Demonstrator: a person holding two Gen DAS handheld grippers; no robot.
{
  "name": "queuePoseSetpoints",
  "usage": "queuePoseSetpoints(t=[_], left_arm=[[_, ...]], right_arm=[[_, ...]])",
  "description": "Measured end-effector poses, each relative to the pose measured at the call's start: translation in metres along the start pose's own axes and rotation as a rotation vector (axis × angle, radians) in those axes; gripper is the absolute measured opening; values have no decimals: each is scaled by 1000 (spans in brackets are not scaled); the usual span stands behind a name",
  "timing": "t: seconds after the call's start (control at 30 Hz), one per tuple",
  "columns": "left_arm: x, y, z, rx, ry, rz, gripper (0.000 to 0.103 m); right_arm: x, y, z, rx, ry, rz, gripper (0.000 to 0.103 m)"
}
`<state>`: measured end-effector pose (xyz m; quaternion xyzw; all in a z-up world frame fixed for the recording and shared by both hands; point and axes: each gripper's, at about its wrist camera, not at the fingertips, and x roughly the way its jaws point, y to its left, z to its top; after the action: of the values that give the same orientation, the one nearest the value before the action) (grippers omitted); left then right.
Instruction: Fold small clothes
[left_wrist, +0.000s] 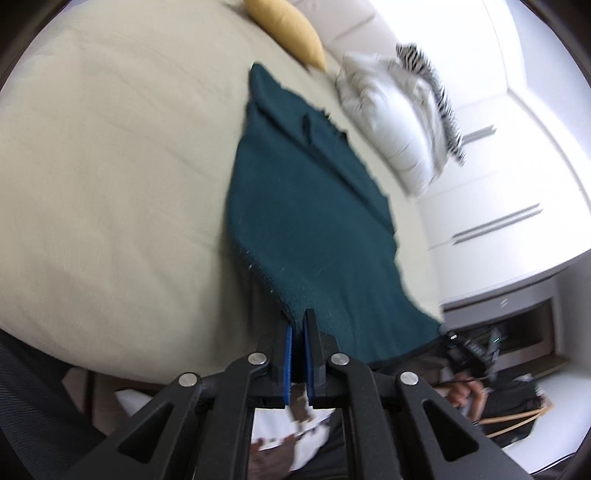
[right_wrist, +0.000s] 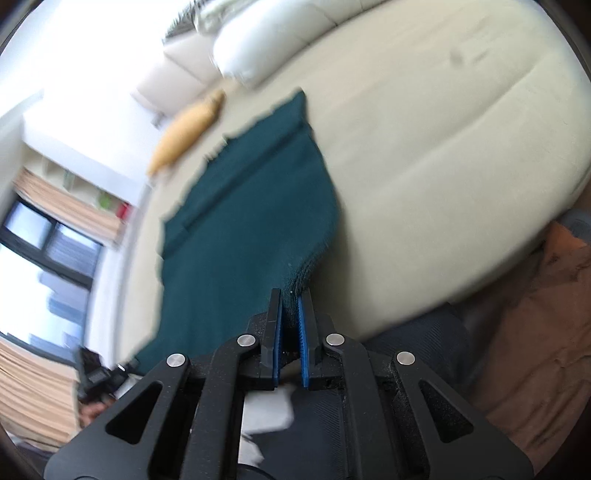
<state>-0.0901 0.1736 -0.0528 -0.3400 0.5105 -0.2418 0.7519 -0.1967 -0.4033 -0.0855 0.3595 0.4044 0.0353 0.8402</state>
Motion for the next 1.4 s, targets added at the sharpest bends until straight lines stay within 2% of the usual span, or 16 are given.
queuePoseSetpoints(t=[0.27,0.53,0.93,1.13,1.4], left_arm=[[-5,-8,33,-78,-93,-112,6],[2,-14,87,-129,-180,-144,6],[39,-21,183,-166,-233,-163,6],[71,-14,229,-203,-251,-150,6],[113,-8,290,-198,-258,-99,6]], right_arm=[[12,13,33,80,-93,130,7],[36,32,85,107,-184,179,7],[110,53,188,118,-248,133,7],[154,61,237,107,-247,92,7],[218,73,302,87,-238,38,7]])
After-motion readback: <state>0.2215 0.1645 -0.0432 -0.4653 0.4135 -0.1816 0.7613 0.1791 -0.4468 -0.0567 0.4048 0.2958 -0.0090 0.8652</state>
